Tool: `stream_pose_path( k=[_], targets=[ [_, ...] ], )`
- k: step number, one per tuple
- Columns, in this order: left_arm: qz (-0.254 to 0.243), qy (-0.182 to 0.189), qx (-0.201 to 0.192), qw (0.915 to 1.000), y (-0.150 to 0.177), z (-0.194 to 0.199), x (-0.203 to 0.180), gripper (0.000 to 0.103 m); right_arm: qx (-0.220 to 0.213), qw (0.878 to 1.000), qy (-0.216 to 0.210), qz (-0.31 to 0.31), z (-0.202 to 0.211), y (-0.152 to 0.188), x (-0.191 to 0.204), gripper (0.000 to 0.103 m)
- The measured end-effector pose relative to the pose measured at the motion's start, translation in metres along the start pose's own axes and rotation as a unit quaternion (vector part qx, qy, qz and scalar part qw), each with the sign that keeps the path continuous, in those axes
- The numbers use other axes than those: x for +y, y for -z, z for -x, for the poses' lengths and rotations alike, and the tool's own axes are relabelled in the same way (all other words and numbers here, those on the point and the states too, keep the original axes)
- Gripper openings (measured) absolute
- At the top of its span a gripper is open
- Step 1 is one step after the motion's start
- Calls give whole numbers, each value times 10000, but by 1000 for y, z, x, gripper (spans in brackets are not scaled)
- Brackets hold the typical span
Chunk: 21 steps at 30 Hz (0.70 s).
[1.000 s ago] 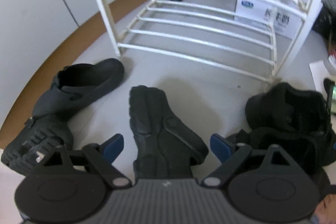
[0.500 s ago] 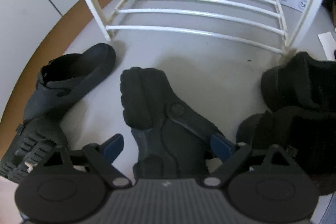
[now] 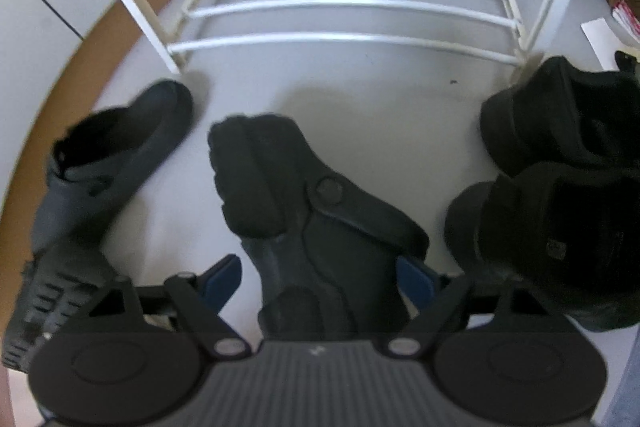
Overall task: Organize scattered shoes
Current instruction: 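Lower the left tool onto the black clog's heel and close it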
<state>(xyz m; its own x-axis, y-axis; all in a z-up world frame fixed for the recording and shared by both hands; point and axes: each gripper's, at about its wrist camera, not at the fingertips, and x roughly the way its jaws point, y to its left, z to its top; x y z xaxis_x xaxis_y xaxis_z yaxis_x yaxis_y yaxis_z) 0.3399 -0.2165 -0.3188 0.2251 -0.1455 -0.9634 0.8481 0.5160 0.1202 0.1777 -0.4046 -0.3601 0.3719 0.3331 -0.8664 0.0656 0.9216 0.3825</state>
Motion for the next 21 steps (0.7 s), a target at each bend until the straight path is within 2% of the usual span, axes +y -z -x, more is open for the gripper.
stream_pose_path(
  k=[4,8,11,16,21],
  targets=[
    [-197,85,16,9998,2,-2,-8,83,37,10000,8,17,0,1,0,85],
    [-317,-59,108,9994,5,-5,-10,82,62,10000,44,2,-2,2,-3,85],
    [-254,-41,195,9995,4,-10,-7,83,70,10000,34,-8,-3,1,-2,85],
    [-294,-127,80,9995,3,-11,-8,79,75,10000,2,52,-3,2,0,85],
    [-26,-23,-38,10000,6,-8,0,76,109,9999,33,0,-4,4,-3,85]
  ],
)
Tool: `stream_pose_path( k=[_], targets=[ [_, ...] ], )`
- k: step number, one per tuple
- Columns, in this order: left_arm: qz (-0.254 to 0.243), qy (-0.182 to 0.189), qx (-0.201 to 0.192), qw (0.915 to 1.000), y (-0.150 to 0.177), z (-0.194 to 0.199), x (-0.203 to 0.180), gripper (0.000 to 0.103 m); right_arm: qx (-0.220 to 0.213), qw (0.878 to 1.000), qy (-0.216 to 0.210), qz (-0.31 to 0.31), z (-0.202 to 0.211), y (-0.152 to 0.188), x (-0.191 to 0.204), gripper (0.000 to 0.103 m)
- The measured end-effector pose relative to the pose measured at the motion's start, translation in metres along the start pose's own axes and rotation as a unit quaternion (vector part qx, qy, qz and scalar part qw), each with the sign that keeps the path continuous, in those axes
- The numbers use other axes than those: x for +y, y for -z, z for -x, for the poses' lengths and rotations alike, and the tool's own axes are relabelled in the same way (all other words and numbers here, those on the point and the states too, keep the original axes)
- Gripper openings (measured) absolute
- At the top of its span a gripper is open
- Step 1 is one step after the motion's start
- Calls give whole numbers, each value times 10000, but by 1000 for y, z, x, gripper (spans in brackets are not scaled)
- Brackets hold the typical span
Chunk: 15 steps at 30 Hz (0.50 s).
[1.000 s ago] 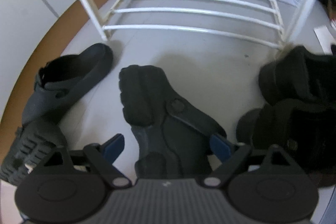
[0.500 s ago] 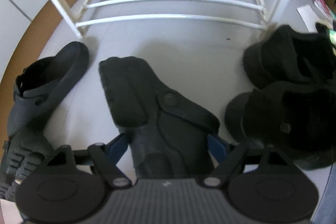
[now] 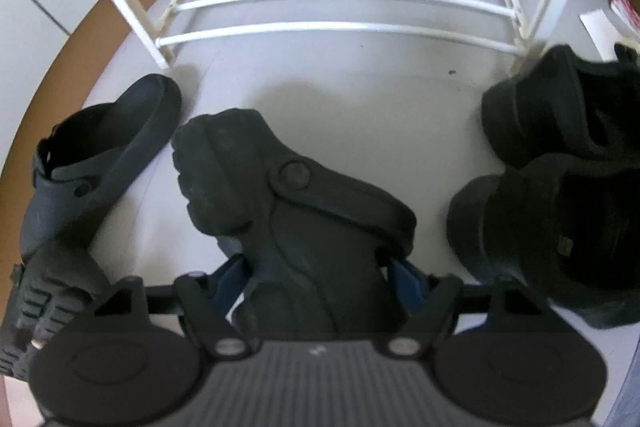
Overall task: Organize scattered shoes
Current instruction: 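Lower the left tool onto the black clog's heel and close it, then lift the black clog with the left tool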
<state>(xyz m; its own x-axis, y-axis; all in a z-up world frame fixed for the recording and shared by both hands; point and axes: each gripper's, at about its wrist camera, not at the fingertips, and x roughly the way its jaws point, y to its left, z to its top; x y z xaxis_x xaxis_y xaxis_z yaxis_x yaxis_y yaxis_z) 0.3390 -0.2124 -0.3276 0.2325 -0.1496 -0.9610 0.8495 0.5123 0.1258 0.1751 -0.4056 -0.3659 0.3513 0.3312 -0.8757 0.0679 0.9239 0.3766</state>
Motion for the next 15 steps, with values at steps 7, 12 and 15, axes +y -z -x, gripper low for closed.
stream_pose_path(
  k=[7,12,15],
  targets=[
    [76,147,-80,9998,13,8,-5,76,-39,10000,-56,30,2,-1,4,85],
    [34,320,-116,9994,34,19,-18,76,-62,9999,-83,73,4,-1,8,85],
    [137,418,-156,9989,50,26,-24,76,-88,9999,-83,67,5,-1,9,85]
  ],
)
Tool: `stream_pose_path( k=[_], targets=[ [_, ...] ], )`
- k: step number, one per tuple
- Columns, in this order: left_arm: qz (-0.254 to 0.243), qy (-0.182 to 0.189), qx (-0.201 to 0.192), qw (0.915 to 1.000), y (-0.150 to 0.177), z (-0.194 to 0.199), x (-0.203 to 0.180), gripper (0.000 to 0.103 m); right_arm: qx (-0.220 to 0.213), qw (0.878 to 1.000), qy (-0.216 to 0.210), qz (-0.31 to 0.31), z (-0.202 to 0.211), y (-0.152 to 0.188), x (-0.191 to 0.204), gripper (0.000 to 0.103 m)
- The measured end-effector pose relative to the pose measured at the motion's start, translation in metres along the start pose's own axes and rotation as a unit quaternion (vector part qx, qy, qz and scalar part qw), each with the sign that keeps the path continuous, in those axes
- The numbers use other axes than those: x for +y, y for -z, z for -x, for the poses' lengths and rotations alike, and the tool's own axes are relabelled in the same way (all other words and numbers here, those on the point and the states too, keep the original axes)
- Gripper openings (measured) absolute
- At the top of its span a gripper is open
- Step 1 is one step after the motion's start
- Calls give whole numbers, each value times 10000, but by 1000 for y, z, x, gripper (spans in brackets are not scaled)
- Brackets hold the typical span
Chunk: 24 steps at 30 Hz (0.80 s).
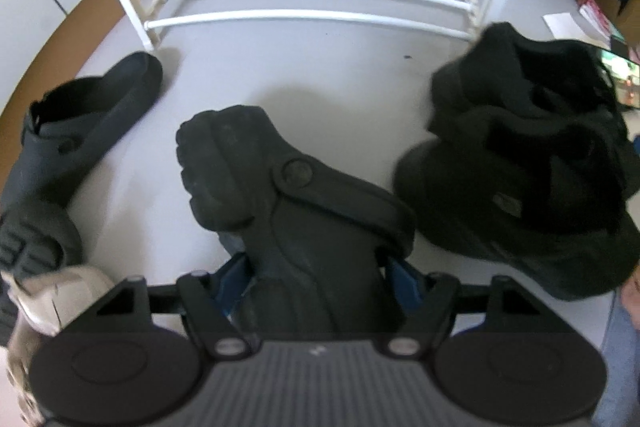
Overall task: Organize scattered shoes
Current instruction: 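Lift the black clog with the left tool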
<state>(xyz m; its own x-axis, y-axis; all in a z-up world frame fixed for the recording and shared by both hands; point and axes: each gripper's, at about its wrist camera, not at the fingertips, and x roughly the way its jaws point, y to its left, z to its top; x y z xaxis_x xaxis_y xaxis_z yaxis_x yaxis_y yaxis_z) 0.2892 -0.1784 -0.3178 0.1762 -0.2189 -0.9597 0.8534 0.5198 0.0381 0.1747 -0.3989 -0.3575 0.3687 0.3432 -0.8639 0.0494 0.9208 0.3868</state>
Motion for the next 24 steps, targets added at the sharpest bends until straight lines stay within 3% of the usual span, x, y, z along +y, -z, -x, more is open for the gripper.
stream_pose_path(
  k=[24],
  targets=[
    [791,178,-202,9965,101,39,-41,76,-303,9995,-101,20,7,-1,22,85]
  ],
)
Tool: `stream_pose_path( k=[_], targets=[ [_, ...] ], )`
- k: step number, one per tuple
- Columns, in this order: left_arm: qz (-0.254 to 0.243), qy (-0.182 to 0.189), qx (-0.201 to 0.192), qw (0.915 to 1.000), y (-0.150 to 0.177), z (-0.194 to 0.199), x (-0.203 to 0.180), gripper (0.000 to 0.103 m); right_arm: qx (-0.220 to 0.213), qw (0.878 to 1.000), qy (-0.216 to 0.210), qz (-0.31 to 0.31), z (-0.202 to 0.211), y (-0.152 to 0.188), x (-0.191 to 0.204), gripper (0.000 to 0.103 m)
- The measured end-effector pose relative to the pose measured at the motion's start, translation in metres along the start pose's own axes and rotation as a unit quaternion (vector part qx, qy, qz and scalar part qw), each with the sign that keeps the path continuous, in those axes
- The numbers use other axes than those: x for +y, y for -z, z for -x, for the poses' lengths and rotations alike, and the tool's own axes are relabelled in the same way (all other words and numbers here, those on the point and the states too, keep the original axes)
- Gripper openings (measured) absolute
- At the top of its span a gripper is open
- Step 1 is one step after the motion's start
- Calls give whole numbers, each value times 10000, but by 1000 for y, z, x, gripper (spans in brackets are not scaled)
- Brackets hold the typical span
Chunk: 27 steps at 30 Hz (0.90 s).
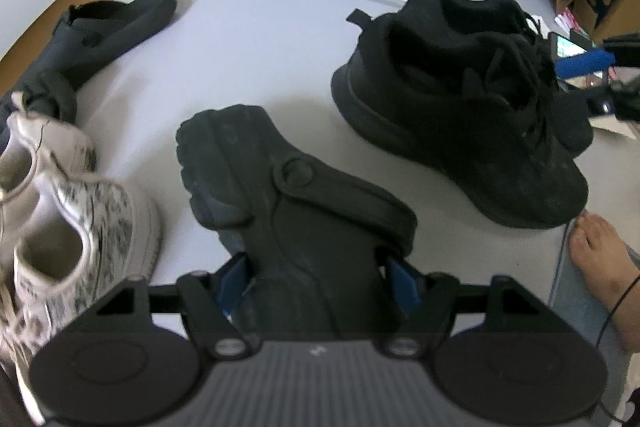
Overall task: Organize scattered shoes
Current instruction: 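Lift the black clog with the left tool, then carry the black clog with the left tool toward the right tool while the right tool closes on it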
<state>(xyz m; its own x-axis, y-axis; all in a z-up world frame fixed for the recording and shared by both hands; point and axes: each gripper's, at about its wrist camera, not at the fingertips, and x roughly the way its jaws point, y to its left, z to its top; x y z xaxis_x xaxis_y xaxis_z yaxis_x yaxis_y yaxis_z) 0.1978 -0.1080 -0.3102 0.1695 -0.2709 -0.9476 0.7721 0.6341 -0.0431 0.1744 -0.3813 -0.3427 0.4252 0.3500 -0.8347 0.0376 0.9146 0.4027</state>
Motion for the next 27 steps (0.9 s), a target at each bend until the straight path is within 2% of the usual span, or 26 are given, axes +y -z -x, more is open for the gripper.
stream_pose_path(
  k=[7,9,14,18,19,24,27],
  targets=[
    [449,6,-84,9990,13,7,-6,76,-92,9999,-89,-39,-2,-4,8,85],
    [563,-111,-162,9982,16,8,-11,76,-106,9999,-116,-44,-2,-5,9,85],
    [607,-244,-202,9977,15,8,-18,77,-145,9997,-112,-142,0,-5,8,85],
    [1457,246,-646,9869,18,16,-13,81,-68,9999,-82,-111,-1,-2,5,85],
    [1525,269,-667,9857,18,17,-12,81,-48,9999,-60,-126,-1,0,5,85],
    [1348,-19,-899,9868,19,36,-14,81,-36,9999,-64,-133,-3,2,7,85],
    [1662,35,-1070,9803,22,54,-1,81,-112,9997,-163,-114,0,0,13,85]
  ],
)
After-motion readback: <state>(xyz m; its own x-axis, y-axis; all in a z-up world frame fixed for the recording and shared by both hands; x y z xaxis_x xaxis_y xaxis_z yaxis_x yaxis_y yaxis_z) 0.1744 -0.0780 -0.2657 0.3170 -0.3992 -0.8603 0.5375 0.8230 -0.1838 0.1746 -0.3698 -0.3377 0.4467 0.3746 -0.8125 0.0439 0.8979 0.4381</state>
